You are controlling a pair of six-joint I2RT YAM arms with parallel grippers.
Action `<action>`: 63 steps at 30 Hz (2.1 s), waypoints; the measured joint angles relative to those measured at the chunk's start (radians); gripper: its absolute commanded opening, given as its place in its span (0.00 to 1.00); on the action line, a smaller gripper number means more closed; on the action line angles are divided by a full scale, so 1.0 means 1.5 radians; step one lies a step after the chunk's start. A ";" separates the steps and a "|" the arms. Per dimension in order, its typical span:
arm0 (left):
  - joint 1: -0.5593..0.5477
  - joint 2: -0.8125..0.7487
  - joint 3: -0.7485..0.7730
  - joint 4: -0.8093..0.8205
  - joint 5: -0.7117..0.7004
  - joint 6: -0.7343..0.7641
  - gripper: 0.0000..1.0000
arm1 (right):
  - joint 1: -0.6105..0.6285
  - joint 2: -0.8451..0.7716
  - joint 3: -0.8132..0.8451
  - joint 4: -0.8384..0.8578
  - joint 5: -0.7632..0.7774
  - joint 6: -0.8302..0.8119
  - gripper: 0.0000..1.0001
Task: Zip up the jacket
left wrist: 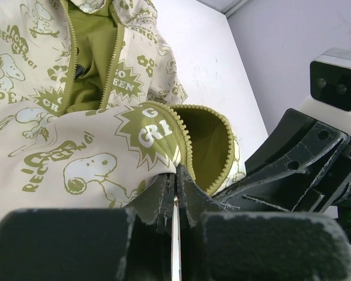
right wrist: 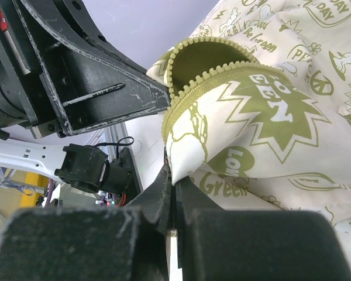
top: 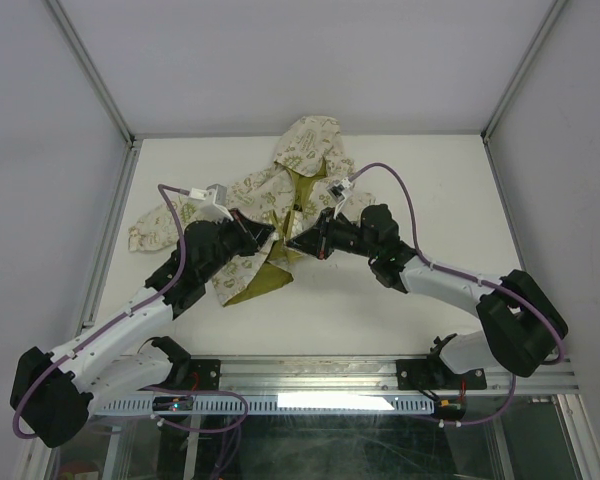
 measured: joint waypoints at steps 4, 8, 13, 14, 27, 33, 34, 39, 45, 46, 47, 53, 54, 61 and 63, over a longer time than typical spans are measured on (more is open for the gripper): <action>0.000 0.002 0.008 -0.011 -0.011 0.002 0.00 | 0.003 -0.003 0.000 -0.007 0.002 -0.001 0.00; -0.001 0.006 0.008 -0.017 -0.018 0.002 0.00 | 0.004 -0.004 0.000 -0.010 0.002 -0.001 0.00; -0.009 0.009 0.009 -0.019 -0.019 0.003 0.00 | 0.005 -0.004 0.000 -0.012 0.003 -0.001 0.00; -0.009 0.010 0.009 -0.019 -0.019 0.003 0.00 | 0.005 -0.004 0.000 -0.012 0.003 -0.001 0.00; -0.009 0.010 0.012 -0.029 -0.020 0.004 0.00 | 0.009 -0.004 0.000 -0.021 0.003 -0.001 0.00; -0.009 0.010 0.012 -0.030 -0.020 0.005 0.00 | 0.010 -0.004 0.000 -0.022 0.003 -0.001 0.00; -0.010 0.010 0.012 -0.030 -0.020 0.005 0.00 | 0.010 -0.004 0.000 -0.023 0.003 -0.001 0.00; -0.013 0.010 0.012 -0.030 -0.020 0.005 0.00 | 0.010 -0.004 0.000 -0.025 0.003 -0.001 0.00; -0.013 0.010 0.012 -0.030 -0.021 0.005 0.00 | 0.010 -0.005 0.000 -0.026 0.003 -0.001 0.00; -0.013 0.010 0.012 -0.030 -0.023 0.005 0.00 | 0.010 -0.006 0.000 -0.028 0.003 -0.001 0.00; -0.013 0.010 0.012 -0.030 -0.024 0.005 0.00 | 0.010 -0.006 0.000 -0.030 0.003 -0.001 0.00; -0.013 0.011 0.021 -0.033 -0.034 0.010 0.00 | 0.012 -0.014 0.000 -0.044 0.048 -0.023 0.00; -0.013 0.011 0.022 -0.033 -0.035 0.010 0.00 | 0.012 -0.016 0.000 -0.045 0.053 -0.026 0.00; -0.013 0.014 0.027 -0.038 -0.035 0.013 0.00 | 0.012 -0.019 0.000 -0.047 0.060 -0.033 0.00; -0.013 0.017 0.029 -0.041 -0.035 0.013 0.00 | 0.012 -0.019 0.000 -0.047 0.059 -0.033 0.00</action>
